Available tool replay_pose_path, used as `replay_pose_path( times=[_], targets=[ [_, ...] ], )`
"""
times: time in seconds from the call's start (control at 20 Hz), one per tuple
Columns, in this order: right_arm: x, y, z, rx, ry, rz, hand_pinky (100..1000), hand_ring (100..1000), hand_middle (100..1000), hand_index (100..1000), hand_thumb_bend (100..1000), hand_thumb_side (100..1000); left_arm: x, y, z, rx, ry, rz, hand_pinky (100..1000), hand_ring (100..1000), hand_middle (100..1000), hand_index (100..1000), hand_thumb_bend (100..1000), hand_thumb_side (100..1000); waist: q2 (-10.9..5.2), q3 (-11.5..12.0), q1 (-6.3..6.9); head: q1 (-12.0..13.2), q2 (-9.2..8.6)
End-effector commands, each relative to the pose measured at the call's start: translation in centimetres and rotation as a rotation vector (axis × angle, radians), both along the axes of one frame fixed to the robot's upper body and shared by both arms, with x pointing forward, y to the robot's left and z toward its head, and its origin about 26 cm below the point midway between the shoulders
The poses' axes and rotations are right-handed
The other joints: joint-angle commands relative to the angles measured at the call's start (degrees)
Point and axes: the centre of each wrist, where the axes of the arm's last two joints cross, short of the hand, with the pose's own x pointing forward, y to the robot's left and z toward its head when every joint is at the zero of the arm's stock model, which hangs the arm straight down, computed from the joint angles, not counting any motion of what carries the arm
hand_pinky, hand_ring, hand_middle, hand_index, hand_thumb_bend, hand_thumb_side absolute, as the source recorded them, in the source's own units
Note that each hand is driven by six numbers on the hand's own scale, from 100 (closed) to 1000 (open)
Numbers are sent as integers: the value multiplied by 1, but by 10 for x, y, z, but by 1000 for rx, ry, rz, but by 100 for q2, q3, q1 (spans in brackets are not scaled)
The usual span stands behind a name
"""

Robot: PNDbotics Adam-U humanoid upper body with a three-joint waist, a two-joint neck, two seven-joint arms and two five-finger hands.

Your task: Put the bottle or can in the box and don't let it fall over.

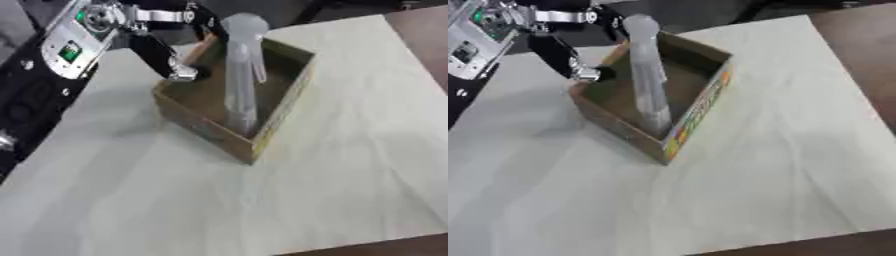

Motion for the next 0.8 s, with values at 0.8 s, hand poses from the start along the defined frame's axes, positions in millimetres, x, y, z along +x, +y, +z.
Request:
replay_pose_path(
  times=[0.8],
  targets=[
    [-8, -14, -1, -3, -18, -66, 813, 1000, 785, 898, 100, 442, -122, 63, -3, -600, -10, -40, 572, 853, 700, 911, 100, 613, -422, 555, -529, -503, 395]
  ],
)
